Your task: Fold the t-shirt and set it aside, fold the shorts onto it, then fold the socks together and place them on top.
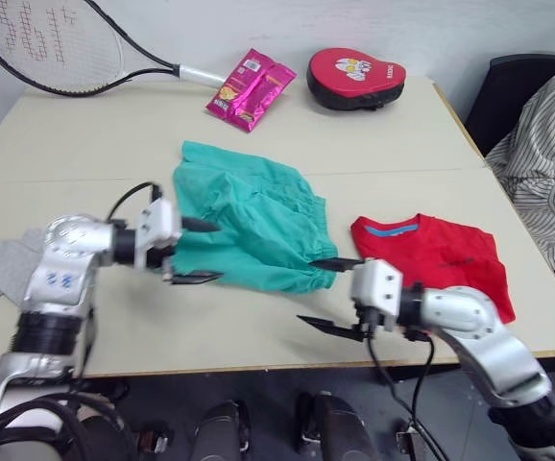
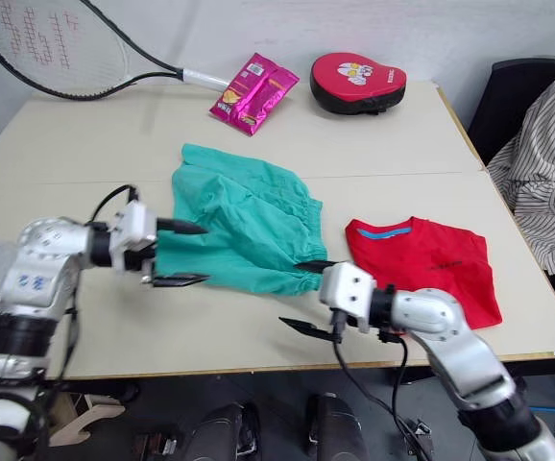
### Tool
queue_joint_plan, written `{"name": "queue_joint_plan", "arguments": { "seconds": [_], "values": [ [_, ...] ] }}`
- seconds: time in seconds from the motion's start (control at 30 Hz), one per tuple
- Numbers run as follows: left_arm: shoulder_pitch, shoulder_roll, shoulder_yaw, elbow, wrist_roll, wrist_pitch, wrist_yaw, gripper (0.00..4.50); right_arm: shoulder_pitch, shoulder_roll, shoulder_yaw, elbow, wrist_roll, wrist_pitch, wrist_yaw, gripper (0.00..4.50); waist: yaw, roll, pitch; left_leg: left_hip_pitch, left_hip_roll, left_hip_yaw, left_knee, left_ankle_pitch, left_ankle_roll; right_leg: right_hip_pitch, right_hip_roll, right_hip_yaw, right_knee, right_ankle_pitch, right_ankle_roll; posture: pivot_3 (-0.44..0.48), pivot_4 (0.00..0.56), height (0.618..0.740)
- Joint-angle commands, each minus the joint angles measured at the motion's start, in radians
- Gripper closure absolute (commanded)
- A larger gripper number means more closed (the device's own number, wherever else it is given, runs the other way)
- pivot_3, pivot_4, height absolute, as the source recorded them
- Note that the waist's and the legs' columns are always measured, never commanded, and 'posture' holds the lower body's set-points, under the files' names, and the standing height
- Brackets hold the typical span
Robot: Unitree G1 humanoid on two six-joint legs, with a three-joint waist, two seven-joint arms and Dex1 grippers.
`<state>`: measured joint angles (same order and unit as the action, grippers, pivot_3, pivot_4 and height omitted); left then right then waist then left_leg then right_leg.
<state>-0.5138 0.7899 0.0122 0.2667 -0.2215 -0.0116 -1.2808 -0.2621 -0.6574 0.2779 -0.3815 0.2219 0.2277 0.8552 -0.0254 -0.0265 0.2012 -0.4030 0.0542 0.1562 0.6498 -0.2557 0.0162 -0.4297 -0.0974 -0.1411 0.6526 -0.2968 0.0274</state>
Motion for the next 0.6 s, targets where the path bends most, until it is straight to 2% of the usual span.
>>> {"name": "queue_joint_plan", "arguments": {
  "seconds": [0.03, 0.17, 0.3, 0.4, 0.53, 0.6],
  "values": [
    [0.035, 0.072, 0.024, 0.052, 0.054, -0.072, 0.015, 0.01, -0.034, 0.039, 0.031, 0.039, -0.096, 0.036, -0.067, 0.00, 0.005, -0.001, 0.000, -0.001, -0.001, 0.000, 0.000, 0.000, 0.000, 0.000, -0.001, -0.001, 0.000, 0.000, 0.000, 0.000, 0.150, 0.740],
    [0.001, 0.096, 0.000, 0.184, 0.145, -0.160, 0.088, 0.01, -0.060, 0.051, 0.054, 0.118, -0.218, 0.042, -0.124, 0.00, 0.021, -0.002, -0.001, -0.002, -0.002, -0.001, 0.002, -0.004, 0.005, 0.000, -0.003, -0.001, 0.000, 0.000, 0.000, 0.000, 0.150, 0.740],
    [-0.098, 0.037, -0.047, 0.355, 0.209, -0.232, 0.139, 0.01, -0.087, 0.067, 0.050, 0.168, -0.254, 0.050, -0.132, 0.00, 0.027, -0.002, -0.001, -0.002, -0.002, 0.000, 0.002, -0.005, 0.007, 0.000, -0.004, -0.001, 0.000, 0.001, 0.001, 0.000, 0.150, 0.740],
    [-0.182, 0.001, -0.091, 0.483, 0.263, -0.267, 0.155, 0.00, -0.101, 0.068, 0.050, 0.196, -0.264, 0.058, -0.119, 0.60, 0.027, -0.003, -0.002, -0.002, -0.002, 0.000, 0.003, -0.005, 0.008, 0.001, -0.003, -0.002, 0.000, 0.001, 0.001, 0.000, 0.150, 0.740],
    [-0.309, -0.046, -0.145, 0.693, 0.338, -0.321, 0.210, 0.00, -0.133, 0.073, 0.054, 0.235, -0.279, 0.035, -0.114, 1.90, 0.026, -0.003, -0.003, -0.001, -0.003, 0.000, 0.003, -0.005, 0.008, 0.001, -0.004, -0.002, 0.001, 0.001, 0.002, 0.000, 0.150, 0.740],
    [-0.353, -0.070, -0.167, 0.767, 0.360, -0.359, 0.205, 0.41, -0.148, 0.079, 0.055, 0.240, -0.281, 0.028, -0.107, 2.60, 0.026, -0.003, -0.005, 0.000, -0.003, 0.000, 0.004, -0.005, 0.008, 0.002, -0.004, -0.002, 0.001, 0.001, 0.002, 0.000, 0.150, 0.740]
  ]
}}
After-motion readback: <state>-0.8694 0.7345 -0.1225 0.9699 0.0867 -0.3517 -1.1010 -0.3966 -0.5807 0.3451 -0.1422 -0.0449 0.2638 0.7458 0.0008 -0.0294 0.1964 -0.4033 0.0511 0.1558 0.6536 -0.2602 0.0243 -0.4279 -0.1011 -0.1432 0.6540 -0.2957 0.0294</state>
